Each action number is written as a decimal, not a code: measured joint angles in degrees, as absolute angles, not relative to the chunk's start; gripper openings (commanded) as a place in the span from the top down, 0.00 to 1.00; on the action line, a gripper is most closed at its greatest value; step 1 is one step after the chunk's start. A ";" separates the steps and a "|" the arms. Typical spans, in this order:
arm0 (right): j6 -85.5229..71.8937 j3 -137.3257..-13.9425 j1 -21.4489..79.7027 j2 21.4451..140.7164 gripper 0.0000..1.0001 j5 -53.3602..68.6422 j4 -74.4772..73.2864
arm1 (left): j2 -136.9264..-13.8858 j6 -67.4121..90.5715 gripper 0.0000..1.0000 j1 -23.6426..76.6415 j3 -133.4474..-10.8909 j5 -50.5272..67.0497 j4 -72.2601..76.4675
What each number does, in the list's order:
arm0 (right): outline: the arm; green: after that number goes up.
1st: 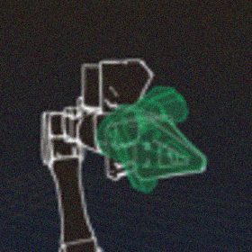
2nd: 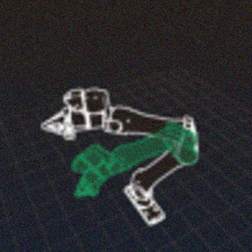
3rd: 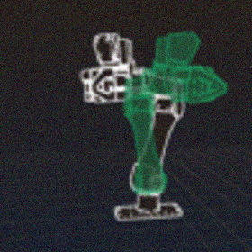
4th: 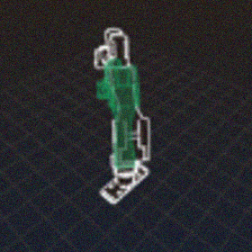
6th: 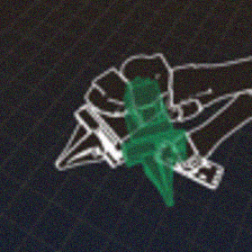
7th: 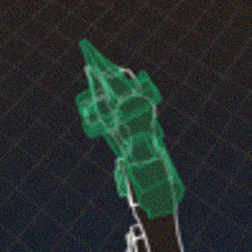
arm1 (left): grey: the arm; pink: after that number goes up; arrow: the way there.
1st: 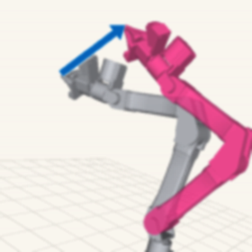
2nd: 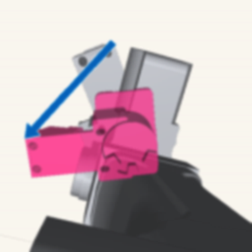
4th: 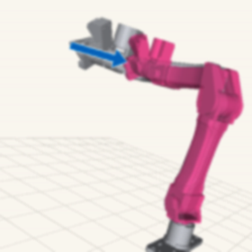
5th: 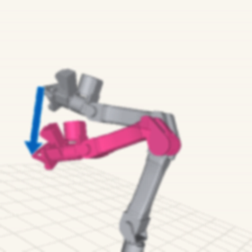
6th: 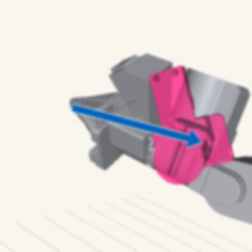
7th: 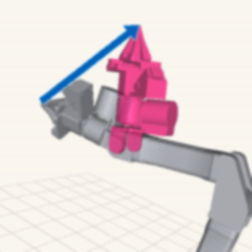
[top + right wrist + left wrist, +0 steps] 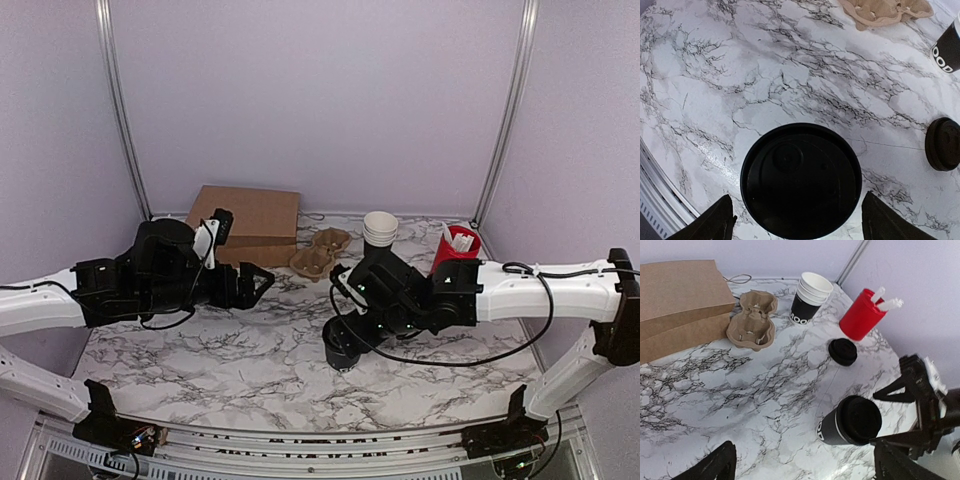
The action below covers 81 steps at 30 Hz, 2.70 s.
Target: Pack the takeout coffee
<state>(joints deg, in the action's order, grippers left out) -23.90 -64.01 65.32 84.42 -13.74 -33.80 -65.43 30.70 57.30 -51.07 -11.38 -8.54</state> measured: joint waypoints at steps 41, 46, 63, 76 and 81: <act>-30.46 -63.07 61.08 82.43 0.37 -15.11 -37.56 | -55.24 11.49 0.01 46.13 -53.04 -14.02 -19.49; -34.35 -58.72 58.39 74.81 0.36 -17.54 -40.16 | -54.98 11.27 0.01 46.13 -52.88 -14.26 -19.49; -37.41 -44.80 29.80 55.55 0.39 -19.18 -45.95 | -55.02 11.29 0.01 46.06 -52.62 -14.00 -19.53; -36.07 -44.31 24.84 59.70 0.21 -18.52 -43.64 | -54.61 11.31 0.01 46.06 -52.62 -13.89 -19.53; -35.68 -44.31 24.84 59.72 0.05 -18.44 -43.13 | -54.59 11.31 0.01 46.06 -52.62 -13.74 -19.53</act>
<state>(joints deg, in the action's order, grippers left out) -35.68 -44.31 24.84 59.72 -18.44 -43.13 -54.59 11.31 46.06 -52.62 -13.74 -19.53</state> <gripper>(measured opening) 0.843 0.993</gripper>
